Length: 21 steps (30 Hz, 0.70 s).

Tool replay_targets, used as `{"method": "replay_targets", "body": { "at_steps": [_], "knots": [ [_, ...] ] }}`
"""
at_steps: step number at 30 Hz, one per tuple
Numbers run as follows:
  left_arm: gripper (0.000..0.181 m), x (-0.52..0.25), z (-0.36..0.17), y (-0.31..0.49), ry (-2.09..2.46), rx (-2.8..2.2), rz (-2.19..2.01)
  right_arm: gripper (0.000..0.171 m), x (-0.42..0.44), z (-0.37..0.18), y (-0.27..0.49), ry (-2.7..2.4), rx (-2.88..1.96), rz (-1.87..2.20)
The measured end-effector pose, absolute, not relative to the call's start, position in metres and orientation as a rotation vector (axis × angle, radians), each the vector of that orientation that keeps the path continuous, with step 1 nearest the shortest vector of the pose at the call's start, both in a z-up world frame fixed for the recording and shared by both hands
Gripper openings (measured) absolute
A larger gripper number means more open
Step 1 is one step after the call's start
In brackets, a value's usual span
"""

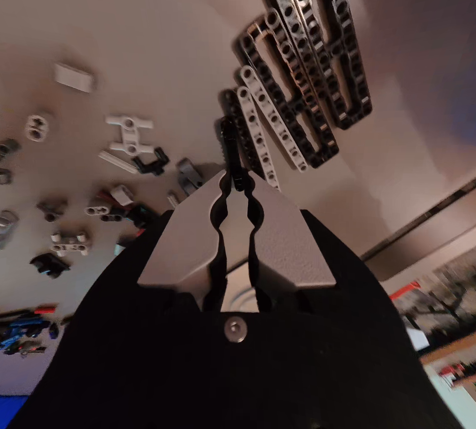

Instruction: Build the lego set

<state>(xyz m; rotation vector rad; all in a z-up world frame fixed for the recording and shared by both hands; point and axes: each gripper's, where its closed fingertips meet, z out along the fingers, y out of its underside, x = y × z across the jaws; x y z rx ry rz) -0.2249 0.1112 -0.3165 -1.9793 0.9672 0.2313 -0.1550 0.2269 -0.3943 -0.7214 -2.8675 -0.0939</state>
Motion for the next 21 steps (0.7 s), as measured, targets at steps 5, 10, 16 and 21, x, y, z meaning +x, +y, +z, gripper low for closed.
{"method": "replay_targets", "body": {
  "at_steps": [5, 10, 16, 21],
  "knots": [
    [0.009, -0.224, -0.322, 0.112, 0.979, -1.993, 0.223, 0.010, -0.167, -0.393, 0.240, -2.787, -0.769, -0.142],
    [0.009, -0.225, -0.322, 0.112, 0.977, -1.995, 0.227, 0.005, -0.163, -0.388, 0.244, -2.765, -0.801, -0.144],
    [0.009, -0.224, -0.323, 0.112, 0.983, -1.994, 0.229, 0.000, -0.161, -0.389, 0.243, -2.775, -0.817, -0.139],
    [0.009, -0.225, -0.326, 0.113, 0.986, -2.002, 0.237, 0.000, -0.178, -0.388, 0.246, -2.701, -0.837, -0.157]
  ]
}}
